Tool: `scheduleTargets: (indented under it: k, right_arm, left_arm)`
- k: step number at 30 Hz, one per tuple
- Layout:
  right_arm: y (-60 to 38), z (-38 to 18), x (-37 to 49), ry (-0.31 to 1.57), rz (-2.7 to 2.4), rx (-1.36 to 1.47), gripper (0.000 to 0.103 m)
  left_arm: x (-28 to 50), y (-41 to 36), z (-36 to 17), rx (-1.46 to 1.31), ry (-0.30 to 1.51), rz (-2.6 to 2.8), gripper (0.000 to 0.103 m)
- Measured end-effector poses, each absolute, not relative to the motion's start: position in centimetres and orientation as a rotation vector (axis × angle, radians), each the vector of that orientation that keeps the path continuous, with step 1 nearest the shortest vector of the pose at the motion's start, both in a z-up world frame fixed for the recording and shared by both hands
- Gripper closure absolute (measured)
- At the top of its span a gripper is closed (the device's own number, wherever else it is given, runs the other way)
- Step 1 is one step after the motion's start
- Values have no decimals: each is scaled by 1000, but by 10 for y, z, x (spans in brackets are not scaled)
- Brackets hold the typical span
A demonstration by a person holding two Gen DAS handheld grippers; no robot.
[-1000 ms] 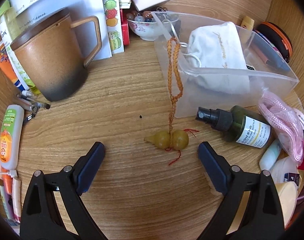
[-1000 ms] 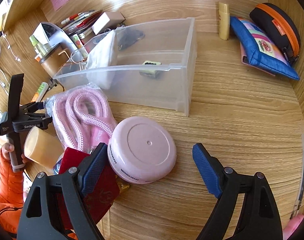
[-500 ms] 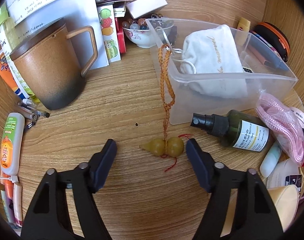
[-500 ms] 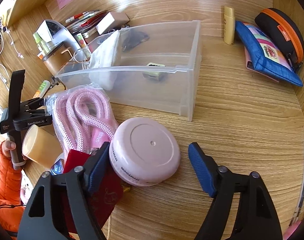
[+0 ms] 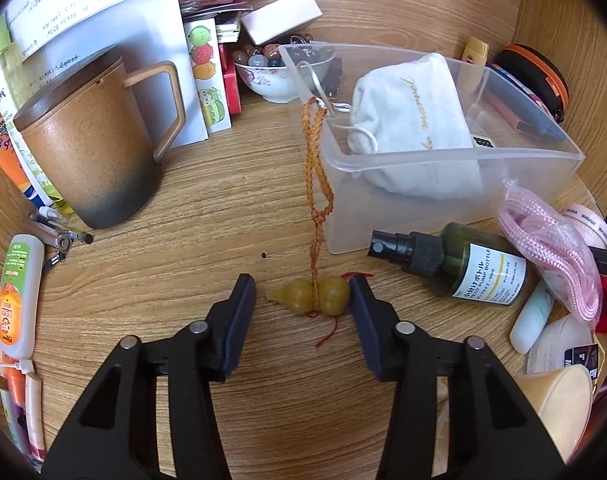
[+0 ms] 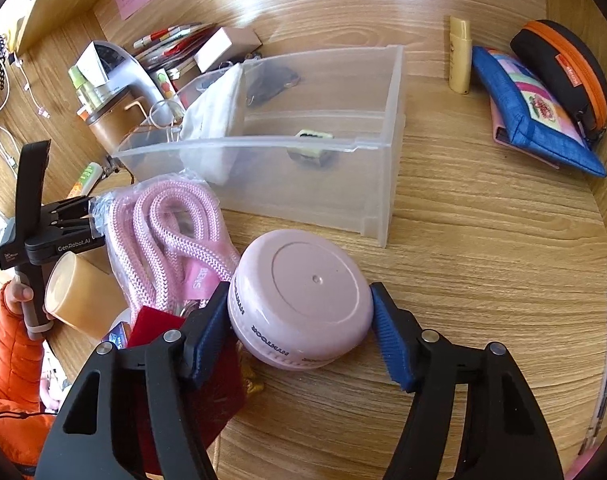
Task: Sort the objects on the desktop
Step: 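Grasp the pink round container with the right gripper while the left gripper grasps the gourd charm, then carry the pink container and gourd charm over the clear box with both grippers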
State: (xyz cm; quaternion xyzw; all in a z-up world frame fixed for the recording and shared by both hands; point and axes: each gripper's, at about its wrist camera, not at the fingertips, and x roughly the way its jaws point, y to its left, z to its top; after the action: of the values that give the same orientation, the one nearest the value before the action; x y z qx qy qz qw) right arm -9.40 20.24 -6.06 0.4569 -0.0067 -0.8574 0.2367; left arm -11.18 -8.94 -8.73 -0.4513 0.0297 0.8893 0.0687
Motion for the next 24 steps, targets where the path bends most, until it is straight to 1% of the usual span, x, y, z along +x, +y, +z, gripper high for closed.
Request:
scheduleTargets:
  k: [1, 4, 11, 14, 24]
  right_arm:
    - [203, -59, -93, -18, -2355, 1246, 40]
    - [206, -53, -91, -18, -2371, 1228, 40]
    - [214, -38, -89, -16, -2414, 1181, 40]
    - [217, -32, -87, -16, -2430, 1165, 40]
    - [218, -7, -87, 18, -2483, 1082, 40]
  left_arm:
    - [-112, -91, -87, -1360, 85, 2682, 61]
    - [-112, -94, -87, -1355, 58, 2677, 61]
    - [-112, -90, -87, -1356, 71, 2688, 61]
    - [-111, -96, -86, -1354, 38, 2697, 61]
    - [-98, -112, -62, -1255, -46, 2768, 61]
